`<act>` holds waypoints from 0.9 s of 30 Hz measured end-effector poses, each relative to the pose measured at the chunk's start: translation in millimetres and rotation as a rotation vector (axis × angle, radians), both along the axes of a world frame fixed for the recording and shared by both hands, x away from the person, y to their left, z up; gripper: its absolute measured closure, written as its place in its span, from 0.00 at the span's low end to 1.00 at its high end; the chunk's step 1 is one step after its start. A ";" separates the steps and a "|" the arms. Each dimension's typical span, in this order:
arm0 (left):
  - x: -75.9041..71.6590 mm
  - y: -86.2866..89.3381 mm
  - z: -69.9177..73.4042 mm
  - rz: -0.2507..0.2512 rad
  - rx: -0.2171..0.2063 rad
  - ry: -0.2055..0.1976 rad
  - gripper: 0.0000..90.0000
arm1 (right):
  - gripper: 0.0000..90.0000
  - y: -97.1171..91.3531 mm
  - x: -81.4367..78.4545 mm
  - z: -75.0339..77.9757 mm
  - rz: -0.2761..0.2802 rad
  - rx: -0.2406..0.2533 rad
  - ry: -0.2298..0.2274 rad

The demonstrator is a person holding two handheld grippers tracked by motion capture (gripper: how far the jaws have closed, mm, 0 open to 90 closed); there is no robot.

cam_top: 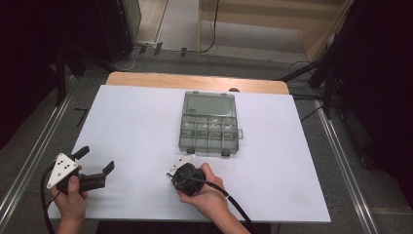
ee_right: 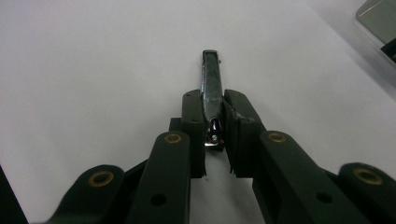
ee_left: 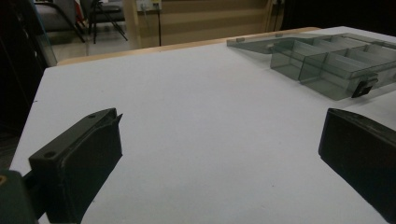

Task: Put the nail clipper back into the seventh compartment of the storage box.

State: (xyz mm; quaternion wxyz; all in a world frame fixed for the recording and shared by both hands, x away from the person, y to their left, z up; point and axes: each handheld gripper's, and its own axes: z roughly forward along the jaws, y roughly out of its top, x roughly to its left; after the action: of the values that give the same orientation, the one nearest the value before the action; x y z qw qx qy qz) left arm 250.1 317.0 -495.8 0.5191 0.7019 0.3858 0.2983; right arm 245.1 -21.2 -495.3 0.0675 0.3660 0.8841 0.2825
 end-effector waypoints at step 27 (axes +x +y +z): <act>0.6 2.5 0.2 -0.003 -0.027 0.004 0.00 | 0.91 -45.2 6.3 25.7 0.007 0.200 -0.087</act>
State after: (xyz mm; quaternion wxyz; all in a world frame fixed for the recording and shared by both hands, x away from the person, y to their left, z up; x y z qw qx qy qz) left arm 250.8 319.6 -495.6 0.5282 0.6962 0.3896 0.2907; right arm 251.3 -66.4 -469.6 0.0678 0.3552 0.8491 0.3850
